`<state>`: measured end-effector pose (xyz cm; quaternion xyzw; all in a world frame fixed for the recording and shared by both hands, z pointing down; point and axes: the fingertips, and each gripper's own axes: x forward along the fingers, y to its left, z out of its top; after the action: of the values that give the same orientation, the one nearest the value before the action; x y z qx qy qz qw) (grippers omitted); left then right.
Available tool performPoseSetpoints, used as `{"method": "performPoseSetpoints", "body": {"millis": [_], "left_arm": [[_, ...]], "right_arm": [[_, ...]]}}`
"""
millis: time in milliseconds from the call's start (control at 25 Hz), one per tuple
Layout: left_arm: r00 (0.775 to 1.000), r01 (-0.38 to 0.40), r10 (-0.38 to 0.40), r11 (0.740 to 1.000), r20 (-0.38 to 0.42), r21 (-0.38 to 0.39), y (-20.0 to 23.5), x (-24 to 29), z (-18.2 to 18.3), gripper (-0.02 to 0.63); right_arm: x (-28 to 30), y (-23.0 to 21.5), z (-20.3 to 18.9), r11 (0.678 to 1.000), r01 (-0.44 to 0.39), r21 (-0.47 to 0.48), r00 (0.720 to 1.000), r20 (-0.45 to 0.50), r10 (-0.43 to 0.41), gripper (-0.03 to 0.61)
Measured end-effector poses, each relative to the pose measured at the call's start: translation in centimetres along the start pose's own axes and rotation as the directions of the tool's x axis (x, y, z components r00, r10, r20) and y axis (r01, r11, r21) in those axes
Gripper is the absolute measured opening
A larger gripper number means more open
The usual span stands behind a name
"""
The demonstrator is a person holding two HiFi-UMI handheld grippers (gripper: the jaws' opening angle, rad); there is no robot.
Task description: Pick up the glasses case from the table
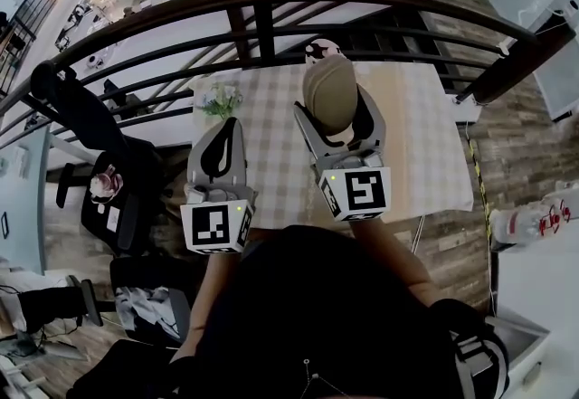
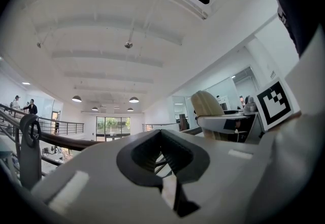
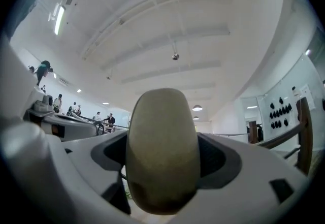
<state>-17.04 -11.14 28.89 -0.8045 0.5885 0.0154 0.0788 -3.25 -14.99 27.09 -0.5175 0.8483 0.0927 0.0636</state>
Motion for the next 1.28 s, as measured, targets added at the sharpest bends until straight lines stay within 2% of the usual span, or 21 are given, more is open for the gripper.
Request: {"method": "performPoseSetpoints", "body": {"millis": [160,760,1280], "left_arm": [[1.0,-0.002,0.002,1.0,0.013,0.025,-0.9,0.0,0.4,0.011],[1.0,-0.016,0.014,0.998,0.022,0.061,-2.6,-0.2,1.1,0.011],[0.999,-0.032,0.032,0.998,0.008,0.045,-1.9,-0.4,0.6,0.011]], "right_arm": [[-0.9,-0.7,0.2,1.0,0.001,0.007,1.0,0.023,-0.002,0.379],[-2.4,-2.2,-0.1,1.0,0.009,0.002,1.0,0.001,-0.009,0.379],[-1.9,-1.6,-0.6,1.0,0.0,-0.003,1.0,-0.009,0.0,0.379]]}}
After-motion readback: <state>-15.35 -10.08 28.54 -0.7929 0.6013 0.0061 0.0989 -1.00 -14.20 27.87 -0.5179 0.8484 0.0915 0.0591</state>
